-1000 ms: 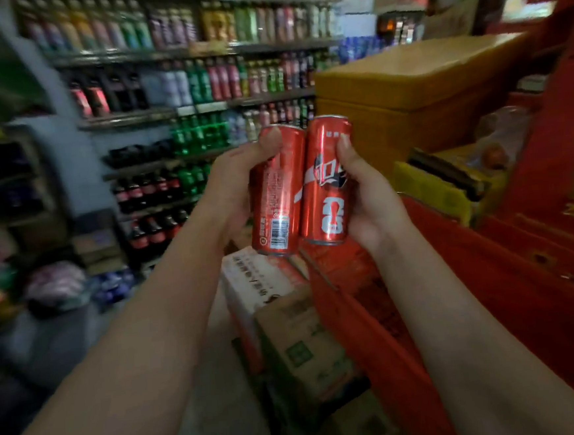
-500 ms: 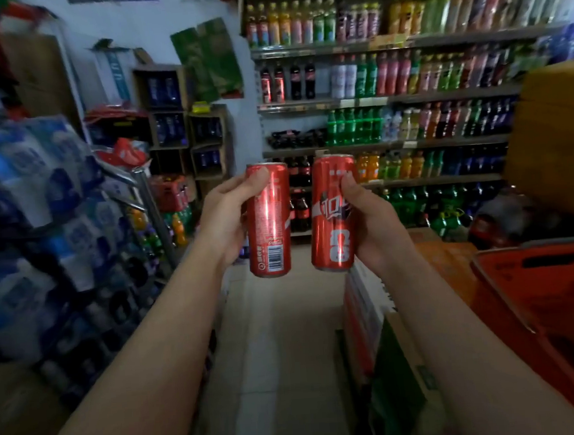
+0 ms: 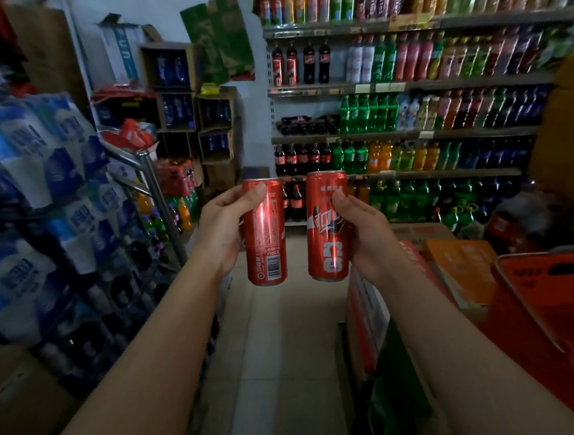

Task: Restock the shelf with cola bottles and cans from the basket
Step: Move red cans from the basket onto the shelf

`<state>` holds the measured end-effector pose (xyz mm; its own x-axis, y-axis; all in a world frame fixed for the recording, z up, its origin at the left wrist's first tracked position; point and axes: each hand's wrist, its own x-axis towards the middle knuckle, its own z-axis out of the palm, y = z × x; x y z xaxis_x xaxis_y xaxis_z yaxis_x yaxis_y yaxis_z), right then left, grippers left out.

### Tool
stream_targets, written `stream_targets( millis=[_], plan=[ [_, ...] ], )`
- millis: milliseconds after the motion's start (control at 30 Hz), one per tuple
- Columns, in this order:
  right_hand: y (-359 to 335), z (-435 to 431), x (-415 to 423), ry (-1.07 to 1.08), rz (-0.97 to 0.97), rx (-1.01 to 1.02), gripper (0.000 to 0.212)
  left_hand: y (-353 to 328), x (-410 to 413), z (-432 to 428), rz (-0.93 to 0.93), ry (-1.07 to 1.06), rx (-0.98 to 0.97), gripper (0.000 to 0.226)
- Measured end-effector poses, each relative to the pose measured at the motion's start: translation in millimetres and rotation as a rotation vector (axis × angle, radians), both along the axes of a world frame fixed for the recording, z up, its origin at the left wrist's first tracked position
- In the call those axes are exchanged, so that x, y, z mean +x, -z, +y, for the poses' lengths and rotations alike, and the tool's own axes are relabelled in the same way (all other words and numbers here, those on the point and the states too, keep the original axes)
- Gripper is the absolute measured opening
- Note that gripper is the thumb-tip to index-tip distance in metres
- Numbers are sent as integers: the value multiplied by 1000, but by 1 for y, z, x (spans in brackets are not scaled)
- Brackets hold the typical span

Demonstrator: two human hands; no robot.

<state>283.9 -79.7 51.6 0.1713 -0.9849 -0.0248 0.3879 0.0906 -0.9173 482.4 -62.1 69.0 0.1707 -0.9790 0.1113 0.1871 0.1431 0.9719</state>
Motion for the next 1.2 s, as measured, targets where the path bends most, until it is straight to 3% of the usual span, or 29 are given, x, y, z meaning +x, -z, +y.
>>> stream_targets(
  millis=[300, 400, 567, 767, 1100, 1200],
  plan=[
    [19, -64, -5, 45, 19, 13, 47, 19, -7, -72, 18, 30, -3, 50],
    [24, -102, 1, 48, 31, -2, 35, 23, 0, -112, 8, 26, 0, 46],
    [25, -187, 23, 61, 42, -33, 30, 24, 32, -205, -32, 54, -7, 41],
    [23, -300, 66, 121, -17, -14, 37, 22, 71, -325, -60, 103, -33, 15],
    [33, -460, 84, 163, -11, 13, 33, 36, 90, -499, 18, 130, 28, 26],
    [37, -510, 81, 159, -8, 9, 35, 40, 83, -553, 20, 142, 39, 20]
  ],
)
